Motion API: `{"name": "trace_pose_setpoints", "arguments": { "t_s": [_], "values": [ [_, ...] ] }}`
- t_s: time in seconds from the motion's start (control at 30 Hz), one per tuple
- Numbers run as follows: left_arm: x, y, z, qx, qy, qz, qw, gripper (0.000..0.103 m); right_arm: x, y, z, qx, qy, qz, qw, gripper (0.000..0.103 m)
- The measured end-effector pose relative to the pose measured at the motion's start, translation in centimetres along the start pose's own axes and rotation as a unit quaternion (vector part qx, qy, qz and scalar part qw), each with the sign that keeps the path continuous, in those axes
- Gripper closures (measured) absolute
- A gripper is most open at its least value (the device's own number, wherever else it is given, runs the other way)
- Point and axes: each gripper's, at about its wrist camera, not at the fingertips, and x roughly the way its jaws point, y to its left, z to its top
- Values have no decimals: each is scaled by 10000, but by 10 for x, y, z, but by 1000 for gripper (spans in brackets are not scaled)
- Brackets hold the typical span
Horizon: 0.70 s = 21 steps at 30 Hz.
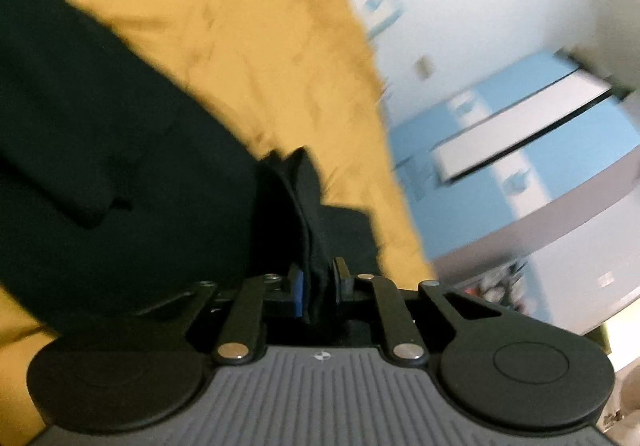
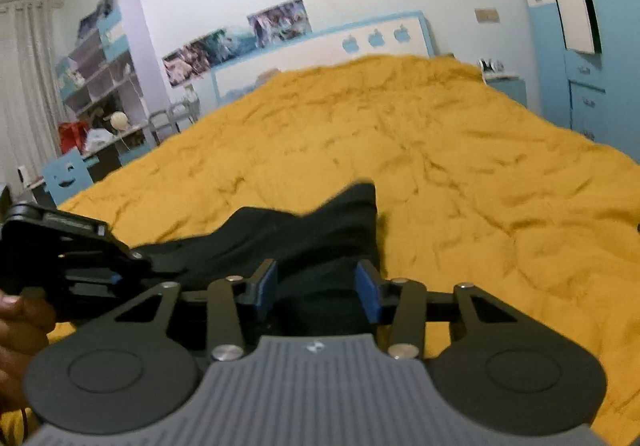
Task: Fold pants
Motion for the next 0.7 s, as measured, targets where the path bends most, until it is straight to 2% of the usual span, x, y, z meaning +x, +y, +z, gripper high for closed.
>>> {"name": "trace_pose_setpoints", "arguments": {
  "t_s": [0.07, 0.13, 0.2, 0.33, 0.4, 0.47, 0.53, 0.63, 0.67, 0.7],
  "values": [
    [-6, 4, -7, 63, -101, 225, 9997, 89, 7, 8, 0, -259, 303, -114, 9991, 62],
    [2, 20, -12, -204, 187, 638, 9976, 89, 26, 15, -4, -614, 1114, -290, 9915, 62],
    [4, 32, -14, -474, 241, 641, 9965, 89, 26, 20, -3, -787, 1351, -445, 9867, 62],
    [1, 28, -12, -298, 248, 665, 9970, 88, 22, 9, 2, -367, 1856, -421, 9810, 63],
    [0, 28, -12, -328, 263, 666, 9969, 84, 19, 7, 5, -393, 1826, -461, 9813, 65],
    [-2, 29, -12, -366, 269, 675, 9967, 83, 13, 12, 12, -546, 1554, -540, 9849, 65],
    [-6, 22, -10, -269, 235, 752, 9965, 78, 9, 18, 16, -588, 1346, -535, 9877, 65],
    [-10, 7, -4, 139, 149, 964, 9951, 56, 13, 21, 17, -538, 1146, -495, 9907, 65],
    [-12, 2, -1, 266, 101, 1028, 9943, 44, 15, 23, 17, -531, 1088, -467, 9916, 65],
    [-15, -3, 3, 398, 31, 1081, 9933, 37, 15, 23, 17, -516, 1044, -446, 9922, 65]
  ]
}}
